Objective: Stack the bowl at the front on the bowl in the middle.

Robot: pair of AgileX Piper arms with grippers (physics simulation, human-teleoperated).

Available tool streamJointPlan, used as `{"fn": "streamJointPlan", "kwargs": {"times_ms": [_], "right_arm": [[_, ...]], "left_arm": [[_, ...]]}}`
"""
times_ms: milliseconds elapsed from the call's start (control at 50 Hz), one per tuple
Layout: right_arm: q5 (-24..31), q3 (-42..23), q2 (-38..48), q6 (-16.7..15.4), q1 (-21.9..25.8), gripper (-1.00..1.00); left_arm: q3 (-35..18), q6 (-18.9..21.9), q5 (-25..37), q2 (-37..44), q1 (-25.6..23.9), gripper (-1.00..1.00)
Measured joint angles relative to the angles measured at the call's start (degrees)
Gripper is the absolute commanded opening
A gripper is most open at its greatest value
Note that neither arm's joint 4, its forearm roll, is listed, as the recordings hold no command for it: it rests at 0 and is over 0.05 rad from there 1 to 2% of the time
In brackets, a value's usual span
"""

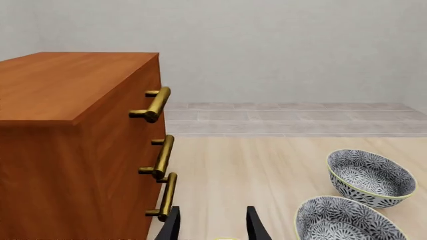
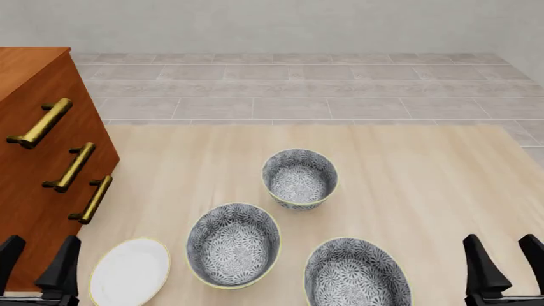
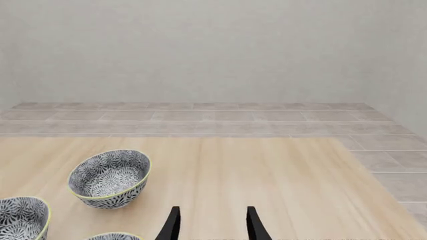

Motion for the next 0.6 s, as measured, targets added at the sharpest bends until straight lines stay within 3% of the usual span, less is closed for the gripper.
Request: {"fn": "streamJointPlan", "kwargs": {"times_ms": [280,600], "right_arm": [[-0.48,-0.23,1.26,0.36,0.60,1.00],[-11.29,-5.83,23.21,3.63,5.68,1.00]], "left_arm": [[0.01,0.19,-0.72,1.34,0.95,1.00],[0.04,0.39,-2.84,4.27,1.14,1.00]]}}
